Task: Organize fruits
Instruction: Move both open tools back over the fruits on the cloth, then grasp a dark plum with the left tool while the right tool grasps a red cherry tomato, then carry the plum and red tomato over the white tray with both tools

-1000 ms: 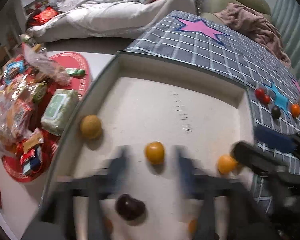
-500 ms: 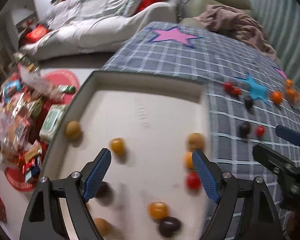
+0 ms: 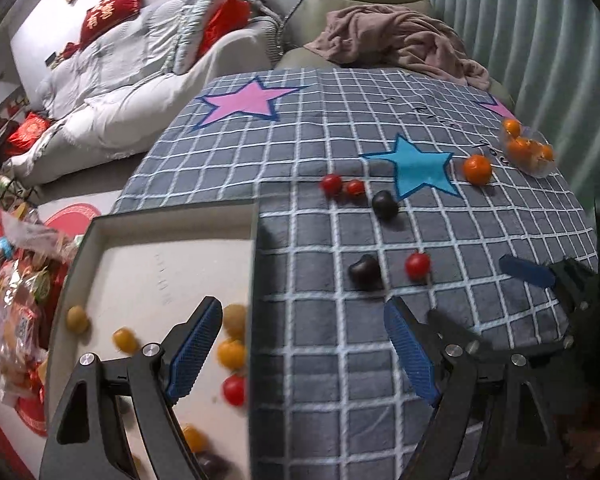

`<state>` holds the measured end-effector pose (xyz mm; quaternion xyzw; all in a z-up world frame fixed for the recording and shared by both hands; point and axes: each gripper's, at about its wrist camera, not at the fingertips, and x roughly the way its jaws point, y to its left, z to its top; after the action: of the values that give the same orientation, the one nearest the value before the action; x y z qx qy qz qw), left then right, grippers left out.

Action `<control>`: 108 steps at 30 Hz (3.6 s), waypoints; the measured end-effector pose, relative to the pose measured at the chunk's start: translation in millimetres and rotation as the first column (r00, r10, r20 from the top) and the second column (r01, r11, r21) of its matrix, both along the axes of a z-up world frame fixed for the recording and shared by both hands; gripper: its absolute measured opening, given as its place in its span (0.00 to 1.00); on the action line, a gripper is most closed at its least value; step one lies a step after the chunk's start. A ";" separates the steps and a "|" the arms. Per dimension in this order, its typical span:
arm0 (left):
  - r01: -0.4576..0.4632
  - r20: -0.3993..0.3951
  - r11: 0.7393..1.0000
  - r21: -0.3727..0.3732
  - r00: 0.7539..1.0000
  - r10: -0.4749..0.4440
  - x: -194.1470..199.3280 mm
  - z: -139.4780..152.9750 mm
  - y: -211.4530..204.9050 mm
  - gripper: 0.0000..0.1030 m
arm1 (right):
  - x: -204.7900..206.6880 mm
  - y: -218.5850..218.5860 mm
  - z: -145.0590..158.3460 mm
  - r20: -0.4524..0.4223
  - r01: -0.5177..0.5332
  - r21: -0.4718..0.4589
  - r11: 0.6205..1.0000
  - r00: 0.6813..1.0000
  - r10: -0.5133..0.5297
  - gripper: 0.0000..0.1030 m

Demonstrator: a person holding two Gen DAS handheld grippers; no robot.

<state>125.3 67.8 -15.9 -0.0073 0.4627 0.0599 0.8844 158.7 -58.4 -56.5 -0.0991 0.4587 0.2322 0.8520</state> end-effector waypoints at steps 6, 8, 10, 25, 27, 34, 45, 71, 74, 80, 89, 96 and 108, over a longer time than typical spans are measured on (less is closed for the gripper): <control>0.030 -0.046 0.999 0.024 0.999 -0.029 27.4 -14.6 -18.1 0.82 | -4.0 3.9 -6.8 0.034 -0.057 -0.015 0.998 0.998 0.057 0.91; 0.042 -0.059 0.998 0.038 0.997 -0.040 36.0 -21.0 -24.2 0.82 | -4.3 4.8 -8.0 0.041 -0.079 -0.013 0.997 0.996 0.079 0.91; 0.047 -0.079 0.998 0.049 0.996 -0.043 43.3 -28.6 -28.0 0.81 | -4.2 6.0 -8.6 0.048 -0.096 -0.010 0.995 0.994 0.097 0.91; 0.053 -0.112 0.998 -0.039 0.992 -0.057 60.5 -48.8 -29.2 0.27 | 7.8 8.1 -9.0 0.044 -0.118 0.022 0.993 0.992 0.117 0.89; 0.034 -0.111 0.998 -0.062 0.993 -0.041 59.7 -48.7 -24.7 0.27 | 10.9 13.7 -10.3 0.044 -0.128 0.020 0.992 0.991 0.127 0.83; -0.042 -0.115 0.988 -0.146 0.993 0.026 59.9 -45.7 -2.3 0.27 | 19.1 32.2 -14.2 0.043 -0.157 0.028 0.987 0.987 0.155 0.32; -0.020 -0.059 0.989 -0.145 0.998 0.012 35.5 -24.3 -8.1 0.27 | 13.0 -4.7 -11.0 -0.054 -0.069 0.124 0.990 0.996 0.077 0.27; -0.084 -0.008 0.983 -0.161 0.996 0.083 -37.6 1.2 34.9 0.27 | -17.9 6.5 38.3 -0.106 -0.052 0.195 0.980 0.992 0.073 0.28; -0.104 -0.005 0.980 -0.169 0.994 0.105 -41.2 0.9 47.9 0.27 | -20.6 22.2 43.2 -0.101 -0.075 0.191 0.979 0.990 0.095 0.28; -0.153 0.001 0.971 -0.186 0.988 0.156 -50.0 -1.4 79.0 0.27 | -25.3 53.8 48.6 -0.103 -0.121 0.186 0.975 0.985 0.141 0.28; -0.217 -0.001 0.959 -0.183 0.975 0.220 -60.2 -7.0 123.9 0.27 | -29.4 100.3 48.3 -0.108 -0.191 0.169 0.967 0.971 0.211 0.28; -0.237 -0.010 0.959 -0.153 0.971 0.238 -46.5 -5.9 143.6 0.27 | -16.6 132.7 46.0 -0.117 -0.222 0.159 0.962 0.963 0.241 0.28; -0.251 -0.092 0.965 -0.080 0.965 0.244 13.3 -24.7 154.1 0.27 | 13.8 181.4 15.3 -0.136 -0.261 0.077 0.962 0.953 0.270 0.27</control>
<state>138.6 221.9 -40.6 -0.1030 0.4959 0.1490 0.8493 172.6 123.1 -41.2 -0.1179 0.4949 0.3643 0.7800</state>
